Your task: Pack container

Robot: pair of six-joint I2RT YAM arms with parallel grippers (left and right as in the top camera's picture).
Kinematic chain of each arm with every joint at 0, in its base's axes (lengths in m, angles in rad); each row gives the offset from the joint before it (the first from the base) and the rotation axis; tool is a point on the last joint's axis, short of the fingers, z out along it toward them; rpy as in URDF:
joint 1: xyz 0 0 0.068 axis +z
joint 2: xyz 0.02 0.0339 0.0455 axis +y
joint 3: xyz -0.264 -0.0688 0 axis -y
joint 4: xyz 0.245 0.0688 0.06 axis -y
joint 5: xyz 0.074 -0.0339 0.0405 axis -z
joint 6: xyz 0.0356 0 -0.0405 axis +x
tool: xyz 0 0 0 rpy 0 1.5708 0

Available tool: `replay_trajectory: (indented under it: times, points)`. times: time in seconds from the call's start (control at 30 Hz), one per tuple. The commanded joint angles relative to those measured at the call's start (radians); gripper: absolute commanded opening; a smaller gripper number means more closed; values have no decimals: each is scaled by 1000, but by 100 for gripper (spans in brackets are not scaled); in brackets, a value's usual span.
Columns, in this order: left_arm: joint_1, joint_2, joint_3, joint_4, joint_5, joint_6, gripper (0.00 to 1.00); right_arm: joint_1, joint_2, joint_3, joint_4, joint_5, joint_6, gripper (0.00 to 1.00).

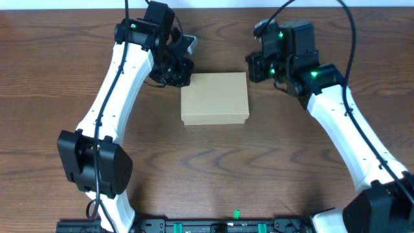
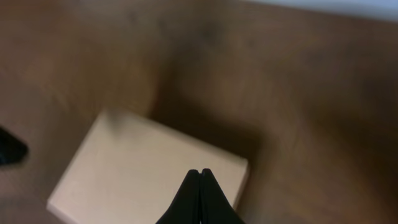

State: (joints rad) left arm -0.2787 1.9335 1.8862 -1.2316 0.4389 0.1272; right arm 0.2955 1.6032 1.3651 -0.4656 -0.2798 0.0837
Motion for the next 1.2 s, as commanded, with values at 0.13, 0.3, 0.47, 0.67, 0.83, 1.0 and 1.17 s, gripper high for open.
replay_trajectory:
  times: [0.13,0.3,0.47,0.67,0.83,1.0,1.17]
  points:
    - [5,-40,-3,13,7,-80,6,-14,-20,16,108,-2,-48,1]
    - [5,-146,-3,16,-7,-79,6,-14,-49,16,118,-13,-48,1]
    - [5,-275,-3,-4,-89,-78,6,-13,-104,16,72,-47,-47,18]
    - [5,-404,-3,-78,-91,-79,6,-13,-165,16,-24,-98,37,83]
    - [5,-462,-3,-176,-91,-79,95,-13,-173,15,-117,-95,132,99]
    - [5,-468,-3,-211,-92,-79,95,-13,-171,14,-188,-90,132,99]
    - [5,-468,-3,-211,-92,-79,95,-13,-171,14,-217,-90,132,99]
